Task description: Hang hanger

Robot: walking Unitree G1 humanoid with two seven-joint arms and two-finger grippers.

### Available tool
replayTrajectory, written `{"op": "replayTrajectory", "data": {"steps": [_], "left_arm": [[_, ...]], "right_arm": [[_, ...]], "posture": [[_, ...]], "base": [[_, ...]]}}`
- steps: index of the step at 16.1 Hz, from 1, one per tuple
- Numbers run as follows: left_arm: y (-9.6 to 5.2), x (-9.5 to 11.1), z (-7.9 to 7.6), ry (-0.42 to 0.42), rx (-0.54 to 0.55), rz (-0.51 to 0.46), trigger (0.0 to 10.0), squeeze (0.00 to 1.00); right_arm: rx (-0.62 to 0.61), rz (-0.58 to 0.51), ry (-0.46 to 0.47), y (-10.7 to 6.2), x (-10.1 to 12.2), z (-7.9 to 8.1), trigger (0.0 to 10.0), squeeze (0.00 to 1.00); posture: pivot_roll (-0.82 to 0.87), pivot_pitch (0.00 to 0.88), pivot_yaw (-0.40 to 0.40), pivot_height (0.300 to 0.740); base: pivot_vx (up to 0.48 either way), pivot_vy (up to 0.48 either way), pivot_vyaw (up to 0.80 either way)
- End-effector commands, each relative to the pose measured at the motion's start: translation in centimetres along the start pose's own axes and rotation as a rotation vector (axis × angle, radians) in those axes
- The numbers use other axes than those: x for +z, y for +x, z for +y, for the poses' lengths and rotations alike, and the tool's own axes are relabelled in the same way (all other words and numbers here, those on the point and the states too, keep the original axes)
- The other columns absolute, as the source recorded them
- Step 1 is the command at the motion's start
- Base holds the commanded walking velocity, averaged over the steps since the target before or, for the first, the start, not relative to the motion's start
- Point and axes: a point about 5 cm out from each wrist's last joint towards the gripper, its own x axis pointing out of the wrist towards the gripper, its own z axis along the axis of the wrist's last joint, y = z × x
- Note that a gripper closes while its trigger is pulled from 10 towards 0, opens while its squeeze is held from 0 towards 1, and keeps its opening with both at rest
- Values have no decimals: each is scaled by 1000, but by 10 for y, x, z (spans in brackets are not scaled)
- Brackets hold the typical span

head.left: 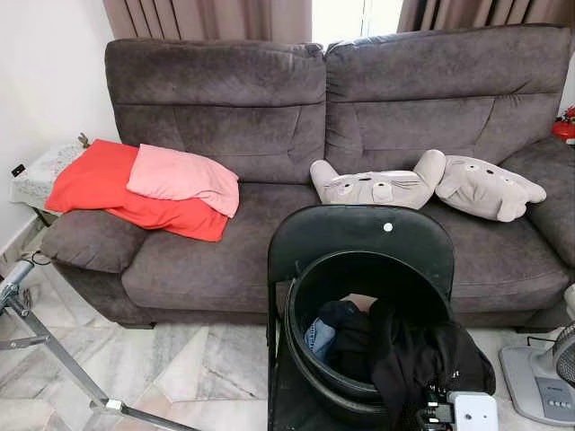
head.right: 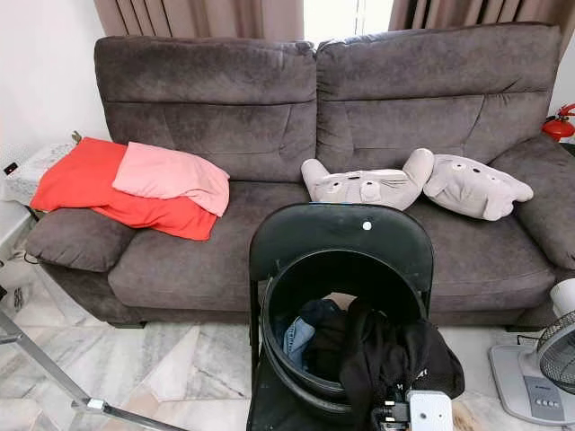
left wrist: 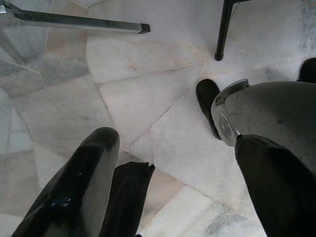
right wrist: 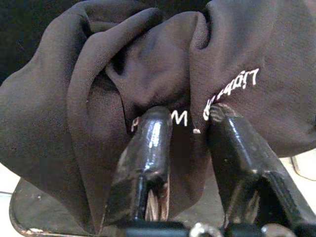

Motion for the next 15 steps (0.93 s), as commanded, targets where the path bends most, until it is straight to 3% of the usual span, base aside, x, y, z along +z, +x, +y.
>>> {"op": "replayTrajectory", "data": {"steps": [1,5,9,11,15], "left_arm": [[-1,-3,4,18,7,17,10000,0],[-1,-2,4,19,3,16,10000,0],[-1,-1,3,21,1,15,10000,0],[-1,-1,3,21,0,13,10000,0],[0,0,2,16,1,11,10000,0]], "right_arm": [[28,-16,-3,-1,2,7,0,0],[50,-42,10,-8,7,15,0,0],[115,-167,54,-15,29,27,0,0],[184,-286,119,-16,50,33,0,0],[215,-336,127,-11,62,32,0,0]], "posture": [[1,37,53,740],[-2,43,51,740],[-9,46,50,740],[-11,46,49,740],[-7,46,44,740]], "base": [[0,0,0],[0,0,0],[0,0,0],[0,0,0],[0,0,0]]}}
